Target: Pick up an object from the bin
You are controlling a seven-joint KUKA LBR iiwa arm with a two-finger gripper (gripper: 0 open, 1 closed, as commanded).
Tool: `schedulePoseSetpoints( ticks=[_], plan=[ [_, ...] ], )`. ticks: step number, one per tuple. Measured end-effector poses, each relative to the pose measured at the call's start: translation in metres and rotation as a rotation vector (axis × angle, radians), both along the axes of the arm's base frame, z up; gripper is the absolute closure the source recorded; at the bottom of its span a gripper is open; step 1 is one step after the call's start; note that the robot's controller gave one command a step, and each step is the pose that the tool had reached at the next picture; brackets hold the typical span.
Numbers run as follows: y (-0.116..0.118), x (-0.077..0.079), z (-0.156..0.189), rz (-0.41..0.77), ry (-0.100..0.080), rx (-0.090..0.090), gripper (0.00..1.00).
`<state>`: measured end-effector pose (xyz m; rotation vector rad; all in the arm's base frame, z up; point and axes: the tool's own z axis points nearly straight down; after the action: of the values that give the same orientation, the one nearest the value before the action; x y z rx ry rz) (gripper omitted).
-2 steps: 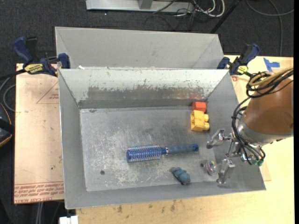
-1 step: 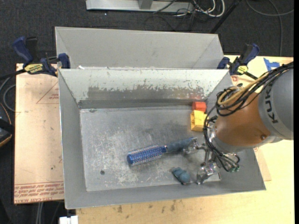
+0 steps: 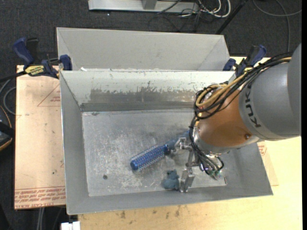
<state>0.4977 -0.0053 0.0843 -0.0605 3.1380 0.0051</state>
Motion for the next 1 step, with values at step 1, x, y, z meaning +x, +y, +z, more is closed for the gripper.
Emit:
schedulePoseSetpoints(
  ticks=[1],
  plan=[
    [0.0344,-0.0064,-0.0079,-0.013,-0.022,-0.006,0.00]
  ],
)
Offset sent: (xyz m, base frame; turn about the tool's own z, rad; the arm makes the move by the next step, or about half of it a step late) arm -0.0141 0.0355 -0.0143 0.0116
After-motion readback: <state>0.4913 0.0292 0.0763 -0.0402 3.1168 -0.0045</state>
